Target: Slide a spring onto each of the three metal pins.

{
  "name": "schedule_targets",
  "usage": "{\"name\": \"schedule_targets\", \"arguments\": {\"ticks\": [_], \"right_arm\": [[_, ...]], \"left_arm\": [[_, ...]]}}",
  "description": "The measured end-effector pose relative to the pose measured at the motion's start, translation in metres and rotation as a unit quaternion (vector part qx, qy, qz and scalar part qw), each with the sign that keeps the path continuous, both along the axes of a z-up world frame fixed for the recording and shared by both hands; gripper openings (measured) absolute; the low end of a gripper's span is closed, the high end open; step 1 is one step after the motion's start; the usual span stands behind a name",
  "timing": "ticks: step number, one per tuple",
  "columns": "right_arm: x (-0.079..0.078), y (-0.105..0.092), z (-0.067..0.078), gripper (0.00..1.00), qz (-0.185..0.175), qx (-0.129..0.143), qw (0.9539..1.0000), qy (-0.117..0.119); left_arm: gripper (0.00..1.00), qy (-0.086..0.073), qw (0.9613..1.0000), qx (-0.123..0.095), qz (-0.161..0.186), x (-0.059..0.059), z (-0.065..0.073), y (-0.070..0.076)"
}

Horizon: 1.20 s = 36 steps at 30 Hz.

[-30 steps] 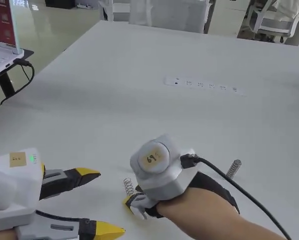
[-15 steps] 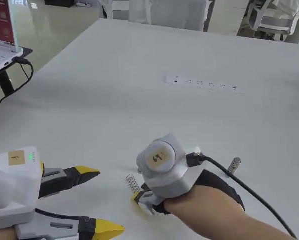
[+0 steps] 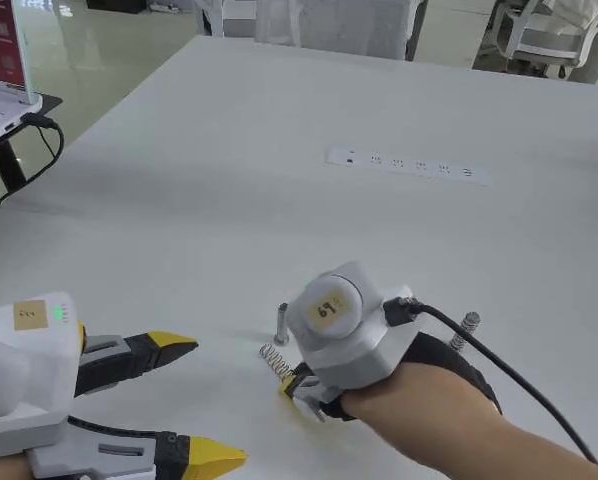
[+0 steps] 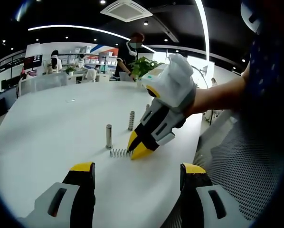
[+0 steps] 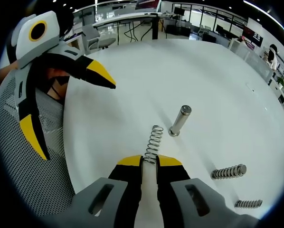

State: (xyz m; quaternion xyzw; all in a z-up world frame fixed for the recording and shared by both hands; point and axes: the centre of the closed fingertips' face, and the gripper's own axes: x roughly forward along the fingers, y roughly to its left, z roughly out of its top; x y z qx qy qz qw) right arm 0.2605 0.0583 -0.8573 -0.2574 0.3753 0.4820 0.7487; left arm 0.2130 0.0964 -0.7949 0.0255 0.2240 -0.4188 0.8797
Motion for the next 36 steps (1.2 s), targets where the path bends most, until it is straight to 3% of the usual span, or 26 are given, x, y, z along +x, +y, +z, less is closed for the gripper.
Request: {"name": "schedule_targets", "arguments": {"ticks": [11, 23, 32, 36], "right_arm": [[-0.011, 0.001, 0.009, 0.08, 0.028, 0.011, 0.9994, 0.017], [-0.029, 0.000, 0.033, 0.08, 0.072, 0.033, 0.9964, 0.030], [-0.039, -0.005, 0.056, 0.08, 0.122, 0.044, 0.9909, 0.036], [-0.043, -0.009, 0.064, 0.08, 0.154, 0.035, 0.9870, 0.029]], "left_arm": [[0.69, 0.002, 1.0000, 0.004, -0.004, -0.002, -0.001, -0.001], [0.68, -0.004, 0.9996, 0.018, -0.020, -0.004, -0.003, -0.004], [0.62, -0.018, 0.9987, 0.027, -0.039, -0.006, 0.000, -0.007], [0.58, -0.025, 0.9982, 0.025, -0.049, -0.005, 0.005, -0.010]]}}
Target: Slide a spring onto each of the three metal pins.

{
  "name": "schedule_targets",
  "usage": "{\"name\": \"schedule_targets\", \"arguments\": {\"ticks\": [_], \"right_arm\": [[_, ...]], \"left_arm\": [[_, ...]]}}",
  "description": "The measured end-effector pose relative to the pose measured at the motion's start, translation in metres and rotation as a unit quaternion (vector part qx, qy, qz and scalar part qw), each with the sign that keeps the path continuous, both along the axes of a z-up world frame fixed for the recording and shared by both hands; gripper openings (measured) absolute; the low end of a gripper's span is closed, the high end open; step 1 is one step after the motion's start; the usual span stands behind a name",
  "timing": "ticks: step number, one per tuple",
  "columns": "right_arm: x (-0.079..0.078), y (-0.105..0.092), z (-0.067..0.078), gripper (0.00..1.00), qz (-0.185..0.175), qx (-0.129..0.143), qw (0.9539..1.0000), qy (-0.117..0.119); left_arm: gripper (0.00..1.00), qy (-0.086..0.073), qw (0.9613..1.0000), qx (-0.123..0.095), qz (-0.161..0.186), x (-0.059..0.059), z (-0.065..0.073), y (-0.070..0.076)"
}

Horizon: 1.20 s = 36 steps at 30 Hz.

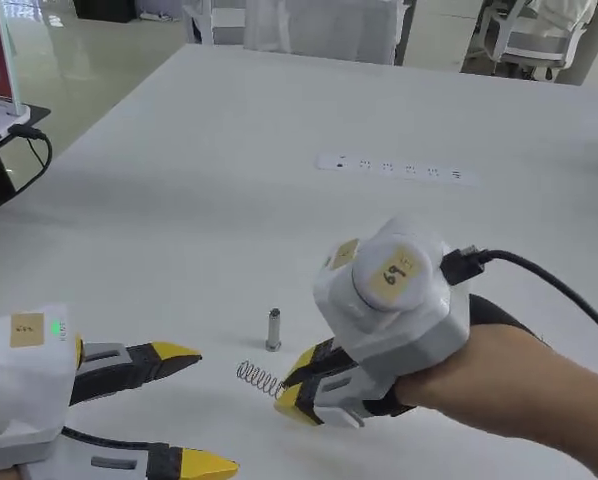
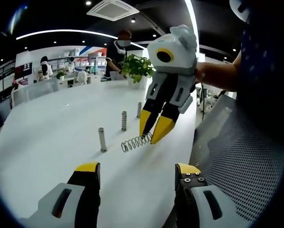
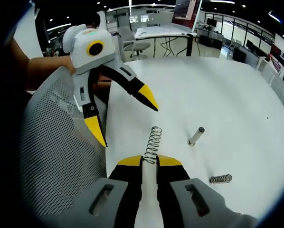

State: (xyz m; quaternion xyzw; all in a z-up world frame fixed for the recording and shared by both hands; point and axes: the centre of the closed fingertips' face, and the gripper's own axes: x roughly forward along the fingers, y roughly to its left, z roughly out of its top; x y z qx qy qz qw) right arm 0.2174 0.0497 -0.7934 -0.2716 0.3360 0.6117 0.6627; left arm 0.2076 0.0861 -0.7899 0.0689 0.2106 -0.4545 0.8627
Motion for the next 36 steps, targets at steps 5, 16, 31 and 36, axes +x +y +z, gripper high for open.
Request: {"name": "schedule_targets", "arguments": {"ticks": [5, 16, 31, 36], "right_arm": [[-0.006, -0.001, 0.007, 0.08, 0.023, -0.003, 0.9997, -0.005], [-0.019, 0.001, 0.015, 0.08, 0.065, -0.007, 0.9978, -0.011], [-0.038, -0.002, 0.017, 0.08, 0.128, -0.021, 0.9916, 0.001], [-0.041, -0.004, 0.016, 0.08, 0.133, -0.025, 0.9908, 0.006]], "left_arm": [[0.52, -0.019, 0.9995, 0.005, -0.024, 0.004, 0.011, -0.009], [0.31, -0.044, 0.9967, 0.013, -0.067, 0.002, 0.022, -0.018], [0.12, -0.052, 0.9907, 0.024, -0.123, -0.014, 0.022, -0.030], [0.08, -0.050, 0.9891, 0.028, -0.136, -0.019, 0.021, -0.034]]}}
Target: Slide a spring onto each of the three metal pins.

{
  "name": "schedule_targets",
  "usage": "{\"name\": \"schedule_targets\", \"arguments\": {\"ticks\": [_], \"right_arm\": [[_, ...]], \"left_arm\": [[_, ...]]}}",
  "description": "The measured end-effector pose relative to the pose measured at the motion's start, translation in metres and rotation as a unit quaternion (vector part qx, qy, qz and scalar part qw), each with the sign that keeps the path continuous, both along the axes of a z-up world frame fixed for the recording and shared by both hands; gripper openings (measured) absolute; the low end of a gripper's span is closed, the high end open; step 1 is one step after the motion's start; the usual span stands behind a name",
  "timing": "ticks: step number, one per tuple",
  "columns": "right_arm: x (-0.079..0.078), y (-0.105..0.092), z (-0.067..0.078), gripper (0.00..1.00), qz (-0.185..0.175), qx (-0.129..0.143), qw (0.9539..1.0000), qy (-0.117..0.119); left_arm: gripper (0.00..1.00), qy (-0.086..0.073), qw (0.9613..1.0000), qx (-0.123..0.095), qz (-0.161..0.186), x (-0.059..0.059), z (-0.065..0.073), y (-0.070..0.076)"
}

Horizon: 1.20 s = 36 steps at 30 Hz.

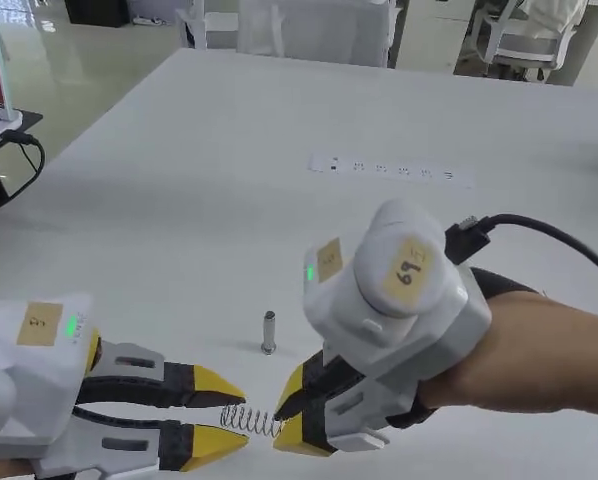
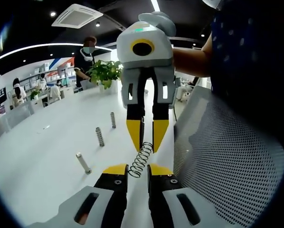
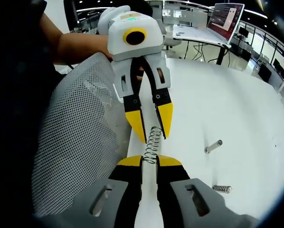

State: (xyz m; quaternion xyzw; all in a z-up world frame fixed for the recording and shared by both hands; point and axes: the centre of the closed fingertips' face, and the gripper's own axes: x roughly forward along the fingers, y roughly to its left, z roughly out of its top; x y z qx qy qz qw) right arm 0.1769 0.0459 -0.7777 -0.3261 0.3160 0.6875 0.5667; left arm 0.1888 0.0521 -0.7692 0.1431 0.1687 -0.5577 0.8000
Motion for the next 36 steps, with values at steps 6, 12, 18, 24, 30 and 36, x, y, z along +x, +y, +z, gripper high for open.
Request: {"name": "schedule_targets", "arguments": {"ticks": [6, 12, 18, 24, 30, 36], "right_arm": [[-0.001, -0.001, 0.003, 0.08, -0.002, -0.001, 1.0000, 0.004], [0.003, 0.002, 0.014, 0.08, -0.014, 0.012, 0.9998, 0.003], [0.005, 0.006, 0.025, 0.08, -0.016, 0.026, 0.9995, -0.006], [0.005, 0.013, 0.033, 0.07, -0.014, 0.038, 0.9991, -0.015], [0.006, 0.018, 0.038, 0.07, -0.011, 0.043, 0.9988, -0.020], [0.004, 0.023, 0.040, 0.08, -0.007, 0.045, 0.9987, -0.024]], "left_arm": [[0.06, -0.004, 1.0000, 0.006, -0.003, 0.000, -0.001, -0.002], [0.04, -0.012, 0.9998, 0.015, -0.002, 0.001, -0.002, -0.002], [0.03, -0.013, 0.9998, 0.011, 0.002, 0.003, -0.001, -0.002], [0.03, -0.009, 0.9999, 0.006, 0.001, 0.002, 0.000, -0.005], [0.03, -0.003, 1.0000, -0.001, 0.005, 0.003, 0.002, -0.004], [0.03, -0.001, 1.0000, -0.003, 0.001, 0.002, 0.003, -0.008]]}}
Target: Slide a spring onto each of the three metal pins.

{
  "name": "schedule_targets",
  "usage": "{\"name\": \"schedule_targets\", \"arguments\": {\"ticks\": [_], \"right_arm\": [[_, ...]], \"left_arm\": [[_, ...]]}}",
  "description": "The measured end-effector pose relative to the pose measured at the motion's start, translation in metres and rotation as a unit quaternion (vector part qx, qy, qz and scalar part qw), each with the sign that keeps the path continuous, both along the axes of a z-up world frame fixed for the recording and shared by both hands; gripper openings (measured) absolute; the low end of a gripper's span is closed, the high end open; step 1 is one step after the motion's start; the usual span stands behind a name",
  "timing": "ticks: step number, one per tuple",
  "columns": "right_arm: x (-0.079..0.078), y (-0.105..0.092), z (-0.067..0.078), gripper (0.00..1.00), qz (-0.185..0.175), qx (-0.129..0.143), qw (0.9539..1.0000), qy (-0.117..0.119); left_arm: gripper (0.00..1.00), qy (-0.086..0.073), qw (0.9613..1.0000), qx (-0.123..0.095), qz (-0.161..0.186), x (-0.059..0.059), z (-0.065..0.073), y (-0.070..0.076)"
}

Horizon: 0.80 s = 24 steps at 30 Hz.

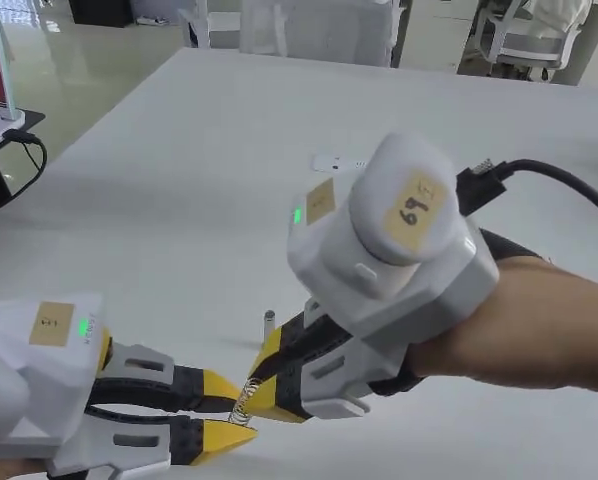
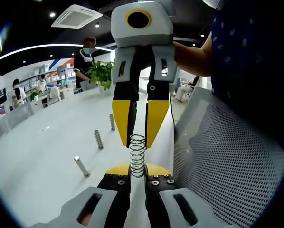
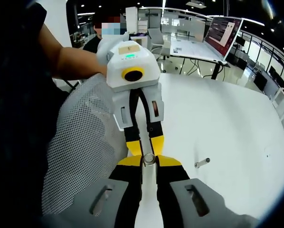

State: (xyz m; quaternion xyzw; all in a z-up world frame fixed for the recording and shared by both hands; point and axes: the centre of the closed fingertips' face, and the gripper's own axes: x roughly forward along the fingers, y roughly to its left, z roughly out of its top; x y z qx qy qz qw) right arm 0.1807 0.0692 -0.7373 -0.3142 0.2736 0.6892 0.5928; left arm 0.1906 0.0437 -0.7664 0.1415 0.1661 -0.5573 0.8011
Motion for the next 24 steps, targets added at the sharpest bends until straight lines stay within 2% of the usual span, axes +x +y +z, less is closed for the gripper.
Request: {"name": "schedule_targets", "arguments": {"ticks": [11, 24], "right_arm": [[-0.0002, 0.0067, 0.0024, 0.08, 0.002, 0.003, 1.0000, -0.002], [-0.0014, 0.0045, 0.0031, 0.07, -0.008, 0.002, 1.0000, 0.001]], "left_arm": [[0.03, 0.001, 1.0000, -0.002, -0.005, 0.0016, 0.0010, -0.0020], [0.03, -0.001, 1.0000, -0.006, -0.007, 0.0006, 0.0016, -0.0032]]}}
